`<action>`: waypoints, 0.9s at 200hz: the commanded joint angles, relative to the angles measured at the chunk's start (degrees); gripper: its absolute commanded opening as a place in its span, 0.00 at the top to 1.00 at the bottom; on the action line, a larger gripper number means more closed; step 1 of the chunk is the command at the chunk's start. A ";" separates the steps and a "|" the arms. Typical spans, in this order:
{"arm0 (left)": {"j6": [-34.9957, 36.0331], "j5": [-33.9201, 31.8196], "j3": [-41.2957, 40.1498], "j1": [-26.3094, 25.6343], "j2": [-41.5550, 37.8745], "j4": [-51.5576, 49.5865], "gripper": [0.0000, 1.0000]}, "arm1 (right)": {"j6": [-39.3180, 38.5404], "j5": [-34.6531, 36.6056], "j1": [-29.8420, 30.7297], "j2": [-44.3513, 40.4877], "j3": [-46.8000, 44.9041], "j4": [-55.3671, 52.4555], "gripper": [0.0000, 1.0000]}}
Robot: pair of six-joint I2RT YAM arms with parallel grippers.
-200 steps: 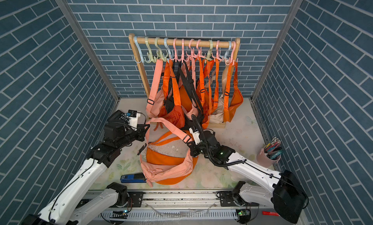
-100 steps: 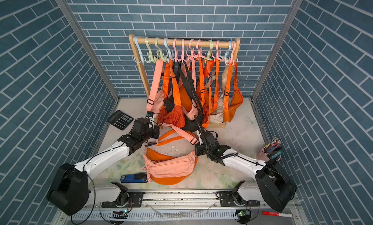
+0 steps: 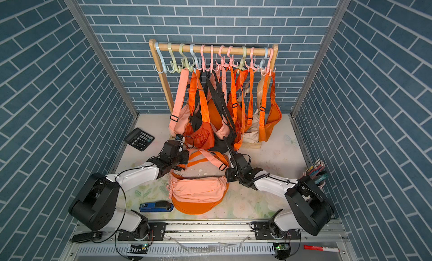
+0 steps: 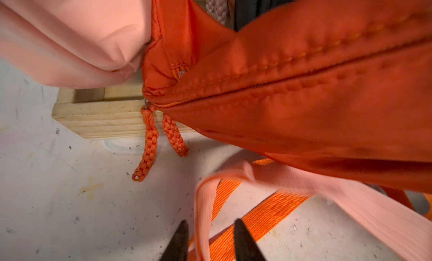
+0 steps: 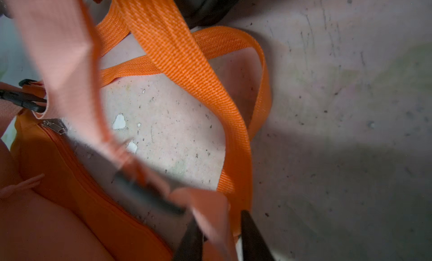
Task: Take the bag off the hook
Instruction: Place the bag inside the bag.
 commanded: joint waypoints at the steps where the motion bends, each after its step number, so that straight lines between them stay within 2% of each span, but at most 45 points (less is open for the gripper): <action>1: 0.00 -0.09 -0.10 -0.58 1.24 1.39 0.54 | 1.19 0.29 -0.14 0.05 -0.47 0.46 0.52; 29: 0.19 -0.53 0.98 -0.81 0.04 -0.17 0.47 | 0.10 1.31 -0.14 -2.18 0.40 -2.34 0.33; 43: -0.23 -0.75 1.06 -1.01 -1.87 -0.45 0.43 | -0.40 2.14 -0.14 -3.92 0.65 -3.61 0.28; 76: -0.72 -2.00 1.39 -1.71 -8.29 -3.37 0.36 | -2.79 3.68 -0.14 -9.09 2.24 -8.23 0.26; 106: -1.12 -3.13 1.39 -1.96 -16.72 -7.29 0.17 | -5.61 4.23 -0.12 -14.19 5.40 -13.56 0.26; 115: -0.91 -3.44 1.89 -2.05 -19.37 -9.12 0.14 | -6.68 4.15 -0.12 -15.29 7.06 -15.35 0.26; 130: -0.46 -4.35 3.85 -2.11 -23.52 -13.49 0.12 | -8.58 4.11 -0.14 -16.16 11.48 -18.76 0.26; 149: 0.69 -4.93 7.03 -2.06 -28.30 -19.38 0.01 | -11.22 3.28 -0.05 -14.78 19.38 -22.71 0.26; 180: 4.03 -5.62 13.64 -1.78 -33.75 -30.31 0.01 | -12.74 1.01 0.12 -10.06 31.54 -24.54 0.26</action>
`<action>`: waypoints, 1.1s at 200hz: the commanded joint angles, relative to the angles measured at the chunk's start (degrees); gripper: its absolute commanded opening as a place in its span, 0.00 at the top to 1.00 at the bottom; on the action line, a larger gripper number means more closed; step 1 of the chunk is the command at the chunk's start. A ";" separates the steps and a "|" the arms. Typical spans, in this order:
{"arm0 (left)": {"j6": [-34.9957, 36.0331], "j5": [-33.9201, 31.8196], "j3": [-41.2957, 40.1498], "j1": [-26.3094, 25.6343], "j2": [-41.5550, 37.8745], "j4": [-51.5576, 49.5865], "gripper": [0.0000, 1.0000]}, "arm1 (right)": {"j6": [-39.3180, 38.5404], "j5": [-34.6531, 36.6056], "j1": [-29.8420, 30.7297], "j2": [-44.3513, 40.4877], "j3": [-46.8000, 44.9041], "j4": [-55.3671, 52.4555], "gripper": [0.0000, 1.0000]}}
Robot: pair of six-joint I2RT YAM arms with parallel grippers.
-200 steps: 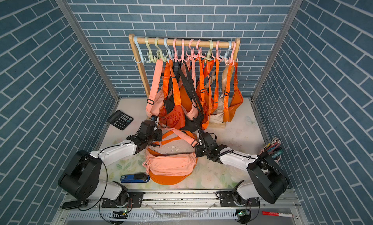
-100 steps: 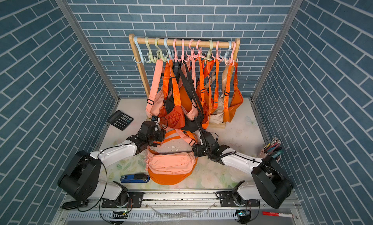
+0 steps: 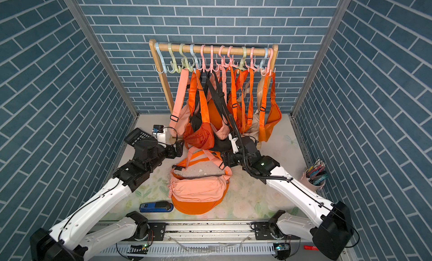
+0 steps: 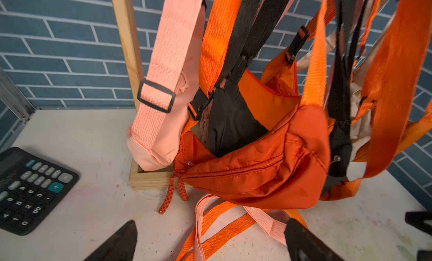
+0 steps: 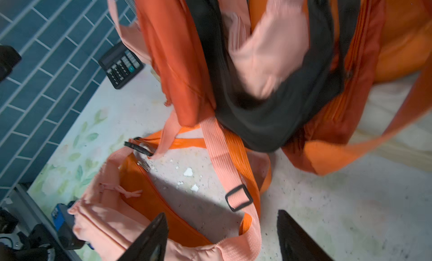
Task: Take the bag off the hook
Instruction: Place the bag inside the bag, then pick up the bag from the hook.
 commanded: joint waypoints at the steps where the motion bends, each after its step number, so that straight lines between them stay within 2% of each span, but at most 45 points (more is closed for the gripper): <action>1: 3.33 -1.60 5.27 -0.01 -3.35 -11.85 0.01 | -3.51 -1.73 0.12 3.34 7.60 -3.81 0.26; 42: 10.13 -4.65 12.78 0.32 -4.85 -22.27 0.01 | -3.01 -8.94 0.21 15.03 24.16 -4.59 0.26; 64: 11.39 -5.85 9.91 0.32 -7.67 -20.90 0.01 | -1.70 -11.82 0.25 21.46 31.87 -3.86 0.27; 92: 9.63 -7.89 2.00 0.41 -12.63 -15.88 0.01 | 0.64 -14.34 0.56 30.06 41.06 -2.20 0.28; 111: 9.42 -7.49 -0.95 0.60 -14.36 -14.76 0.01 | 1.50 -14.60 1.13 36.12 48.53 -3.09 0.29; 153: 10.02 -5.97 -1.85 1.09 -17.11 -15.21 0.01 | 3.41 -14.68 2.05 48.74 63.86 -4.03 0.30; 204: 9.40 -4.23 -2.24 1.49 -20.72 -15.57 0.01 | 5.42 -13.69 2.06 67.33 89.90 -9.30 0.30; 220: 9.46 -3.75 -2.28 1.56 -20.88 -15.67 0.01 | 6.42 -13.02 1.93 70.98 94.25 -8.48 0.29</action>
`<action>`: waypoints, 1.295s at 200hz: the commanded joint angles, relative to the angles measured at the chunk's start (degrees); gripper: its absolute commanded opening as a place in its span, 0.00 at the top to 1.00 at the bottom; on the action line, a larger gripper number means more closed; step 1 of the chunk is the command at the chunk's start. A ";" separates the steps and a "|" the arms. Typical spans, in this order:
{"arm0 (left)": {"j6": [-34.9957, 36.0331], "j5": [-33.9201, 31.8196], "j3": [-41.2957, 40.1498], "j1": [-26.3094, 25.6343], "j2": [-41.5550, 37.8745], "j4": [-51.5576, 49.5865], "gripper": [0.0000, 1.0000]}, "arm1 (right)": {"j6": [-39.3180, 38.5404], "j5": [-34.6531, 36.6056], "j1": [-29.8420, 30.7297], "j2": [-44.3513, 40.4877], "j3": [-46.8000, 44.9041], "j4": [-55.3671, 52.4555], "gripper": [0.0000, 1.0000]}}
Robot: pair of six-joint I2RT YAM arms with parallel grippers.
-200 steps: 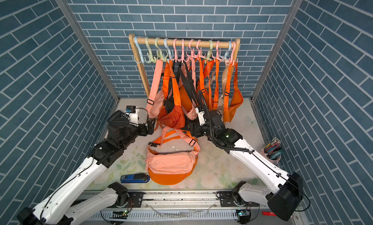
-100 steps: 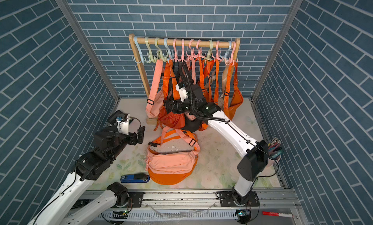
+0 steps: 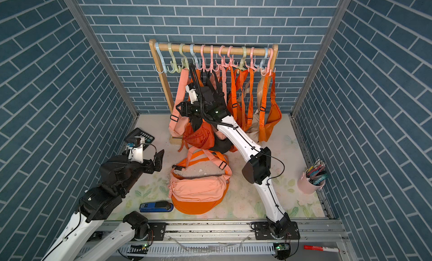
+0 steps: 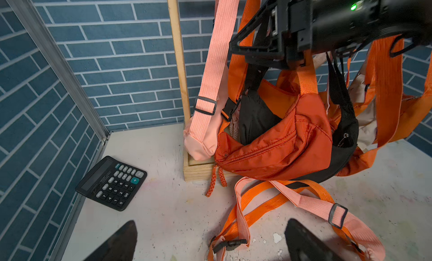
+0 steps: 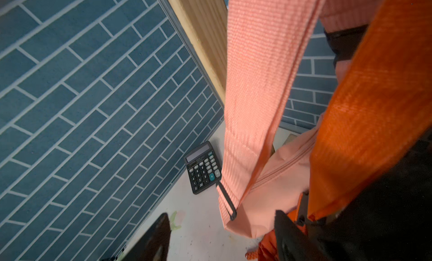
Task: Take the bag off the hook
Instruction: Pick up the bag from the hook.
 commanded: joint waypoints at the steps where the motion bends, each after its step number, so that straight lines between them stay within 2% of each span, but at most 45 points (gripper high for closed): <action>1: 0.05 1.23 -0.71 0.43 -0.42 0.34 0.01 | 2.75 0.73 0.00 4.63 6.00 -1.74 0.29; 43: 0.91 1.35 -0.74 0.46 -1.48 0.26 0.01 | 5.84 -0.36 -0.14 7.71 3.69 9.96 0.29; 87: 1.60 1.43 -0.96 0.52 -1.68 0.22 0.01 | 9.64 -6.42 -0.04 11.66 4.78 22.34 0.38; 112: 1.96 1.06 -1.08 0.52 -1.46 0.13 0.01 | 11.05 -6.77 0.08 12.64 4.79 26.59 0.43; 124: 2.15 0.98 -1.09 0.44 -1.42 0.17 0.01 | 11.61 -6.77 0.03 12.94 4.78 27.74 0.50; 134: 2.24 0.74 -1.09 0.44 -1.28 0.09 0.01 | 11.77 -6.90 0.01 13.04 4.77 28.34 0.61; 146: 2.40 0.44 -1.07 0.45 -1.15 0.04 0.01 | 11.81 -6.99 -0.07 12.79 4.74 28.40 0.84; 159: 2.59 0.21 -1.09 0.44 -0.93 0.02 0.01 | 11.81 -7.36 0.04 12.22 4.09 28.26 1.00; 210: 3.05 -0.93 -1.03 0.47 -0.54 -0.30 0.01 | 11.22 -9.36 0.27 6.54 -2.76 29.51 1.00; 259: 3.38 -2.09 -0.94 0.44 -0.01 -0.57 0.01 | 10.95 -13.08 0.72 2.42 -4.66 26.76 1.00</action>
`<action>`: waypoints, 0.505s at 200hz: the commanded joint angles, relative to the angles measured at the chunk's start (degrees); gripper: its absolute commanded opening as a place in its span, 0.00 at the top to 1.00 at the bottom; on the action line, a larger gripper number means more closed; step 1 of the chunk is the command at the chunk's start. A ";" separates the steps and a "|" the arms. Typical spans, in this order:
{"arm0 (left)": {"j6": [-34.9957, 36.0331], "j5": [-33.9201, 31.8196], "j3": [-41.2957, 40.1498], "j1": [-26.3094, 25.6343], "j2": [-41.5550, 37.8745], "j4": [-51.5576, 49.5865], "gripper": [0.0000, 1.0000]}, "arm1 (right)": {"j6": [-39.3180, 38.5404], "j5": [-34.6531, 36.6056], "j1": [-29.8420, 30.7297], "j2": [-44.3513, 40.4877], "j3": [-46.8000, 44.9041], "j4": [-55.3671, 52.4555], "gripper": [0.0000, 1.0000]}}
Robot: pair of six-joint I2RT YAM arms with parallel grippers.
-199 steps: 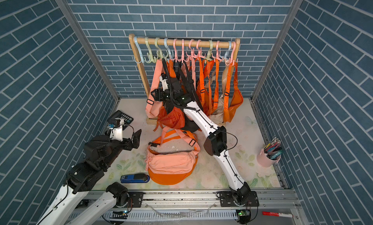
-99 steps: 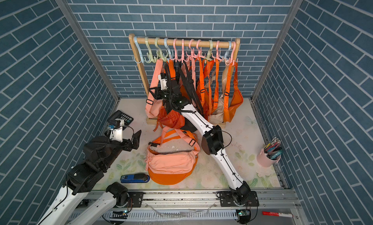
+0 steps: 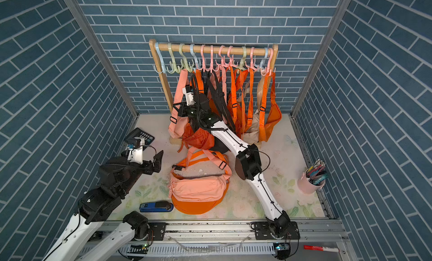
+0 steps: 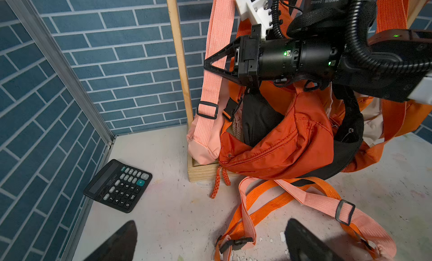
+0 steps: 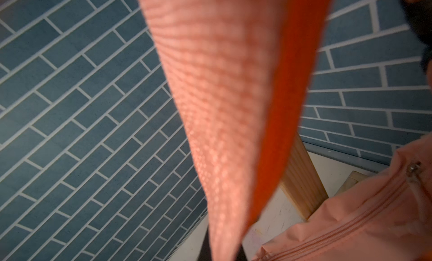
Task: Take the bag off the hook
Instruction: Pick up the bag from the hook.
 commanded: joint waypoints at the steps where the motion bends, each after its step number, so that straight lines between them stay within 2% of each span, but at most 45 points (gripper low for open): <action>1: 0.69 -1.20 -0.36 0.41 0.30 -0.49 0.01 | -0.03 -3.41 0.61 -5.37 0.02 -0.82 1.00; 57: 1.39 -2.55 -0.44 0.54 0.78 -0.45 0.01 | -6.15 -8.45 1.31 -12.43 -4.89 -6.82 1.00; 101: 1.77 -4.05 -0.36 0.55 1.51 -0.66 0.01 | -7.11 -10.91 1.29 -21.09 -14.18 -4.95 1.00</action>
